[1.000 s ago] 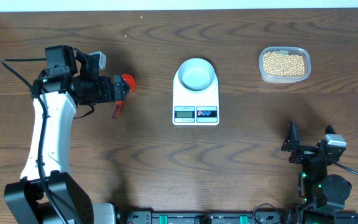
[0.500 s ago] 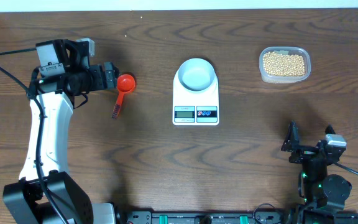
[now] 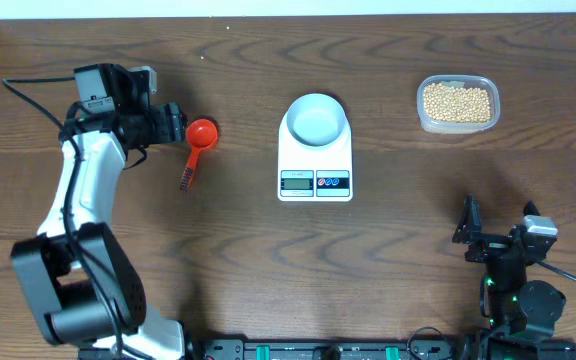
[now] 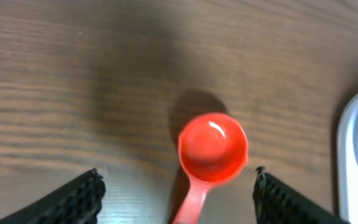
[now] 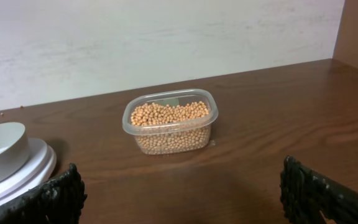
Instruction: Scoop item into bowl and weigh 50g on scale
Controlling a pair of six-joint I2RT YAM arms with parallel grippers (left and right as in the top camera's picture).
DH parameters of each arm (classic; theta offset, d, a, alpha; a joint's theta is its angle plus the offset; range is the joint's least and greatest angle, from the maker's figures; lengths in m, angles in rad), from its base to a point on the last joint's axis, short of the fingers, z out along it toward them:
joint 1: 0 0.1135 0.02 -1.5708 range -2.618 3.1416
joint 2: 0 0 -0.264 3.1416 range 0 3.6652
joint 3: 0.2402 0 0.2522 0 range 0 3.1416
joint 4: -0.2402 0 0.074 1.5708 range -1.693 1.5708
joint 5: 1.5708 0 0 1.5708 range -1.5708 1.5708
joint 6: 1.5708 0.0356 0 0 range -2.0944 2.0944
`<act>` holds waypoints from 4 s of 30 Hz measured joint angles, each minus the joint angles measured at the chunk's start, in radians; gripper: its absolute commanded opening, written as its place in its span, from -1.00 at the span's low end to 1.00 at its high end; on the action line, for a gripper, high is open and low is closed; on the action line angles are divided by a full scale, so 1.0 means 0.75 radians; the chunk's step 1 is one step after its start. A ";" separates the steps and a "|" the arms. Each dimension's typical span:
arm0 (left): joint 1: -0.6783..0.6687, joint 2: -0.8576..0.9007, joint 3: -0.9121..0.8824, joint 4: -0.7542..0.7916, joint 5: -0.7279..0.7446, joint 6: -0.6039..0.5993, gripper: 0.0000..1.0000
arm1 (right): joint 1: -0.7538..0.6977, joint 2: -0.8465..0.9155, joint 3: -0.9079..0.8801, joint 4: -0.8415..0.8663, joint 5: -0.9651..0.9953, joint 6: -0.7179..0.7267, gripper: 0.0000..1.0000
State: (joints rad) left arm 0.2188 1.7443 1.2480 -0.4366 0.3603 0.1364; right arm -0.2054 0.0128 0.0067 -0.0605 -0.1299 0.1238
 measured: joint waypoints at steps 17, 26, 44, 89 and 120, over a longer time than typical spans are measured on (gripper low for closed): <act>-0.066 0.282 0.000 0.176 -0.010 -0.002 0.31 | 0.000 0.000 0.000 0.000 0.000 0.000 0.98; -0.067 0.360 0.000 0.190 -0.036 -0.009 -0.22 | 0.000 0.000 0.000 0.000 0.000 0.000 0.99; -0.068 0.348 0.000 0.245 -0.041 -0.222 -0.86 | 0.000 0.000 0.000 0.000 0.000 0.000 0.99; -0.260 -0.467 0.000 -0.216 -0.019 -0.677 -0.86 | 0.000 0.008 0.008 0.006 -0.219 0.119 0.99; -0.273 -0.467 0.000 -0.217 -0.020 -1.965 -0.85 | 0.383 1.666 1.362 -0.097 -1.090 0.379 0.98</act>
State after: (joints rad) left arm 0.0143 1.3941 1.2480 -0.5991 0.3450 -1.3373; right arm 0.0818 1.2621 1.0283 -0.1333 -0.9474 0.4080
